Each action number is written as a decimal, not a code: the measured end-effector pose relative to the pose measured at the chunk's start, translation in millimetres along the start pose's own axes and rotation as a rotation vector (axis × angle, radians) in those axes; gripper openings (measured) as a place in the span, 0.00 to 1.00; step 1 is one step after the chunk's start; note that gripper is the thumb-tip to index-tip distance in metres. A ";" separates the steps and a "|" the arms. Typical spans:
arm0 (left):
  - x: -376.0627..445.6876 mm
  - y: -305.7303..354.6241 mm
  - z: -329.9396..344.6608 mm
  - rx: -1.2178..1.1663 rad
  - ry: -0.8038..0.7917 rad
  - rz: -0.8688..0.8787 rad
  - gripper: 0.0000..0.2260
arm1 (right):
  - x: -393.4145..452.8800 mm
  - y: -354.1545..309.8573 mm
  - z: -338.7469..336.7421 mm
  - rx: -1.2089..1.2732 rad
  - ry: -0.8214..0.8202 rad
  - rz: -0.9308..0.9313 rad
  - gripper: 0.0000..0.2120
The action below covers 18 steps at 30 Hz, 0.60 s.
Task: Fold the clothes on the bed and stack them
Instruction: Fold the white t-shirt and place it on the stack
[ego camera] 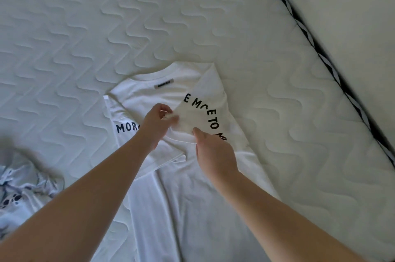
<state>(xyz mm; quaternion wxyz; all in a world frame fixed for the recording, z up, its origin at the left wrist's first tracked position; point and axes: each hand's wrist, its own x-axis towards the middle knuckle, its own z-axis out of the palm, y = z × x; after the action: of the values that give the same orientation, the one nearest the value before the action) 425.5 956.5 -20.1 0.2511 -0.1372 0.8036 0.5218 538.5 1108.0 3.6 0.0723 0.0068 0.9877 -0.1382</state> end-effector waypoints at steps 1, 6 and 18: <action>0.2 -6.0 -0.6 0.075 -0.022 0.009 0.12 | -2.1 -0.7 7.7 0.027 -0.046 -0.002 0.19; 15.2 -13.0 7.0 0.549 0.015 0.164 0.17 | -17.6 12.8 30.3 -0.003 -0.199 0.090 0.28; 111.2 60.5 78.8 0.775 -0.084 0.101 0.19 | -27.4 50.8 49.4 -0.131 -0.039 0.053 0.21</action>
<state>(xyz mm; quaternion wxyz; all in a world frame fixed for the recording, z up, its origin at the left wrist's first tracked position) 323.9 1057.9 -60.2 0.2910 0.0291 0.9359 0.1965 574.2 1143.5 -53.2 0.0953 0.0257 0.9925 -0.0715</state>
